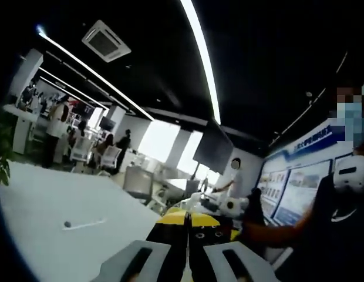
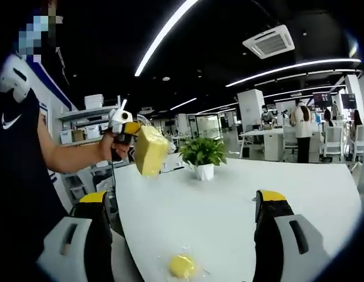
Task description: Compare the silicone blocks by pressing each to a similar depth, holding the contact briefly, and releasing to observe deformation and rebound differences across the visible hardness samples.
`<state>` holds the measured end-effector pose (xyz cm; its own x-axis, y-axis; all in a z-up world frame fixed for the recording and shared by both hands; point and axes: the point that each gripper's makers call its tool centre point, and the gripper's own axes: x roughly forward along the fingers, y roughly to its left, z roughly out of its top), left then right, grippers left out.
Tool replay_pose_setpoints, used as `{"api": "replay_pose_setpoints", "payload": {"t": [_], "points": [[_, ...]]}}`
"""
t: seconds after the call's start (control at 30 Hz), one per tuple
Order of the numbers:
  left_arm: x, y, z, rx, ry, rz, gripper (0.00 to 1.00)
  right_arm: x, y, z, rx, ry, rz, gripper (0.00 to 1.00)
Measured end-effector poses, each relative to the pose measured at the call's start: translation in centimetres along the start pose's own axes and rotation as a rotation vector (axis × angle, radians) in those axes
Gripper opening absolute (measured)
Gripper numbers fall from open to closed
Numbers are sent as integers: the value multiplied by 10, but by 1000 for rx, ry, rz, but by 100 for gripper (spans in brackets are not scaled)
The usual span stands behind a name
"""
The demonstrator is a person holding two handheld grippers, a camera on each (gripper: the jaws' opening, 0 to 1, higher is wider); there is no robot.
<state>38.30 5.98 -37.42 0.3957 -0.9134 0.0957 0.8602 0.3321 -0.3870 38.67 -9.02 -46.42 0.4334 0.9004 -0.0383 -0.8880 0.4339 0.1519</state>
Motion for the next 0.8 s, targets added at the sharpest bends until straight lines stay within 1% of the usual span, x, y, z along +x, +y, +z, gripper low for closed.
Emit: {"api": "replay_pose_setpoints", "payload": {"t": [0.1,0.23,0.4,0.43,0.5,0.53,0.6,0.7,0.8], "points": [[3,-7,0,4,4,-26,0,10,11,8,14,-24,46,96],[5,-14,0,8,9,-51,0,21,19,12,3,-20,80,96],[8,-23,0,-16,3,-90,0,31,26,18,6,-32,105,96],[9,-26,-1,-25,2,-111,0,33,31,24,24,-53,124,96],[10,-29,-1,-24,2,-122,0,37,37,30,24,-68,148,96],[12,-32,-1,-25,5,-132,0,39,43,33,25,-75,175,96],[13,-37,0,-24,6,-149,0,42,55,43,59,-106,235,96],[15,-44,2,-21,4,-168,0,47,63,44,32,-88,256,96],[16,-49,3,-11,6,-181,0,52,68,48,30,-92,277,96]]}}
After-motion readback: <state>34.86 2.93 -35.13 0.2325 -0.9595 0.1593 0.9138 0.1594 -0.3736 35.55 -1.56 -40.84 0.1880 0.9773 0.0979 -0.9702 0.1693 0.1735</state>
